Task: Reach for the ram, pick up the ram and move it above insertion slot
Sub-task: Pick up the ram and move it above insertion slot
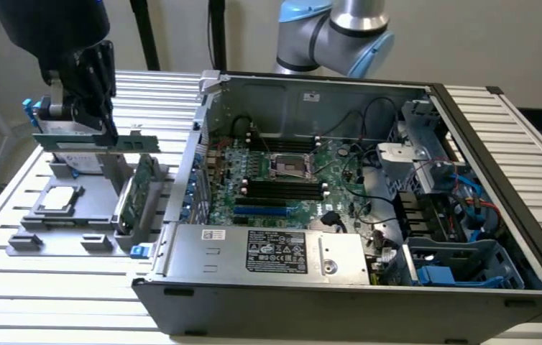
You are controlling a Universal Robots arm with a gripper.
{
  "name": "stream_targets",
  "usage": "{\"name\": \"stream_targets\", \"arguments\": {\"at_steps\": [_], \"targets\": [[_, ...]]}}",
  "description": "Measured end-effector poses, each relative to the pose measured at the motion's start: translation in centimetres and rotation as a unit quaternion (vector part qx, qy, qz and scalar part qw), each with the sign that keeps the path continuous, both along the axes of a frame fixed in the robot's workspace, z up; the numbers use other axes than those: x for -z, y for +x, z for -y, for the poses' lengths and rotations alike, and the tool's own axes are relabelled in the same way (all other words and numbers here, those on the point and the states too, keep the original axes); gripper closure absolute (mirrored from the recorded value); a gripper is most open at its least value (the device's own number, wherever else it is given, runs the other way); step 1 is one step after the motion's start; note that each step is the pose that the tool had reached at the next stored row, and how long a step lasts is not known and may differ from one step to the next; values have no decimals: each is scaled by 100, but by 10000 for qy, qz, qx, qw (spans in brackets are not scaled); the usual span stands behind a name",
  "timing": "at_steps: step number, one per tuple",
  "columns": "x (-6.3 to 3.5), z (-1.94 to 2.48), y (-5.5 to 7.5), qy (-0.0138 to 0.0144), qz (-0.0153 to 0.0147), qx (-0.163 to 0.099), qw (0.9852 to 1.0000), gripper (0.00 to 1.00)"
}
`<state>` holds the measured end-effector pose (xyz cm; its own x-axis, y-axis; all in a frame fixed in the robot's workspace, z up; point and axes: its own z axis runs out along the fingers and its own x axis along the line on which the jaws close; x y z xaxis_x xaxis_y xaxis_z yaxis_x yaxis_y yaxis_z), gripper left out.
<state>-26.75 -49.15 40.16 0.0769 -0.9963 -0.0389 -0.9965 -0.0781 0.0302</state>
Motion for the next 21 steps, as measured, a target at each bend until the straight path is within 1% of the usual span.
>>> {"name": "stream_targets", "arguments": {"at_steps": [5, 8, 17, 21], "targets": [[-11, -19, 162, 51, 0, 0, 10000, 87], [-15, -32, 263, 74, 0, 0, 10000, 87], [-16, -69, 631, 125, -1, 0, 9999, 87], [-16, -90, 813, 140, -2, 0, 9999, 87]]}}
